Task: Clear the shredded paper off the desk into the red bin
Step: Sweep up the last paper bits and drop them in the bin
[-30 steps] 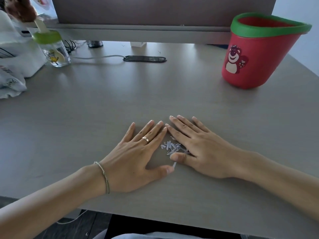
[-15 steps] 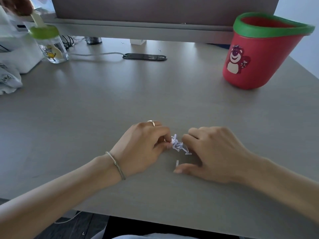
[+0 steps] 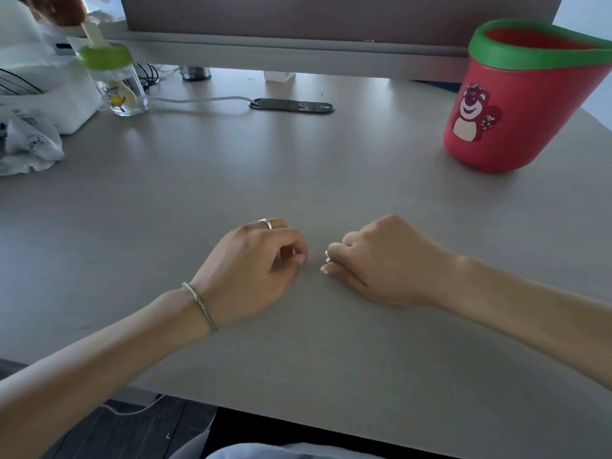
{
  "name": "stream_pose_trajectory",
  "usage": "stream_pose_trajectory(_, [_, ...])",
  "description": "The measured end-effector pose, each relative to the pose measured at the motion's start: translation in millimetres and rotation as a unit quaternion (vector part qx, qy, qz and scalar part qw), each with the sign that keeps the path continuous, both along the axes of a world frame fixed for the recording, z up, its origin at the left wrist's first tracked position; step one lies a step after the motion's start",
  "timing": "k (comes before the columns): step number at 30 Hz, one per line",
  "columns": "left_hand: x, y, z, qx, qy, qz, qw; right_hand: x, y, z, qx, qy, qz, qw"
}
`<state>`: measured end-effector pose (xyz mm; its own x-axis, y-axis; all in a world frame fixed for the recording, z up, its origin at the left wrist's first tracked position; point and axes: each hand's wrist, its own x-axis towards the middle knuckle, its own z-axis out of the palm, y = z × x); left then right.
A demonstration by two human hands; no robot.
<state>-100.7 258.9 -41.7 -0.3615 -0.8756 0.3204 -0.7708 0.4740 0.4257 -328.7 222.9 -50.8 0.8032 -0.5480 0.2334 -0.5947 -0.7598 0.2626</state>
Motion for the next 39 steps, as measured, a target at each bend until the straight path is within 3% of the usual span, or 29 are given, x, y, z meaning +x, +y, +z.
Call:
stream_pose_trajectory(6, [4.4,8.3,-3.4,-0.021,-0.049,0.009,0.999,0.8,-4.2,-5.1,-0.036,-0.016,0.025,0.999])
stream_pose_trajectory(9, [4.6,19.6,-4.5,0.046,-0.125,0.01,0.991,-5.8,-2.8,-5.2,0.06,-0.113,-0.03,0.991])
stream_pose_trajectory(11, [-0.7,24.3,-5.9,0.105,-0.196,-0.005,0.975,-12.1,-3.6,-3.1,0.143,-0.194,-0.081,0.967])
stream_pose_trajectory(13, [-9.8,24.0,-5.4,0.132,-0.245,-0.023,0.96,-18.8,-4.2,1.2,0.17,-0.257,-0.099,0.946])
stream_pose_trajectory(18, [-36.8,25.5,-1.5,0.141,-0.276,-0.092,0.946,-37.3,-1.7,6.6,0.208,-0.337,-0.126,0.909])
stream_pose_trajectory(21, [-43.0,27.1,-2.7,0.102,-0.237,-0.107,0.96,-41.0,-0.5,7.2,0.205,-0.358,-0.145,0.899])
stream_pose_trajectory(24, [-41.1,12.7,-1.9,-0.048,-0.175,-0.078,0.98,-41.0,-1.6,8.0,0.224,-0.373,-0.15,0.888])
stream_pose_trajectory(28, [-54.5,-11.0,-0.3,-0.192,-0.262,-0.131,0.937,-43.1,-1.2,8.3,0.226,-0.379,-0.15,0.885])
stream_pose_trajectory(32, [-63.3,-26.5,1.4,-0.192,-0.284,-0.234,0.91,-43.6,-0.8,6.8,0.235,-0.382,-0.147,0.881])
stream_pose_trajectory(39, [-66.1,-45.2,-2.3,-0.126,-0.241,-0.272,0.923,-41.9,0.0,6.9,0.224,-0.382,-0.144,0.885])
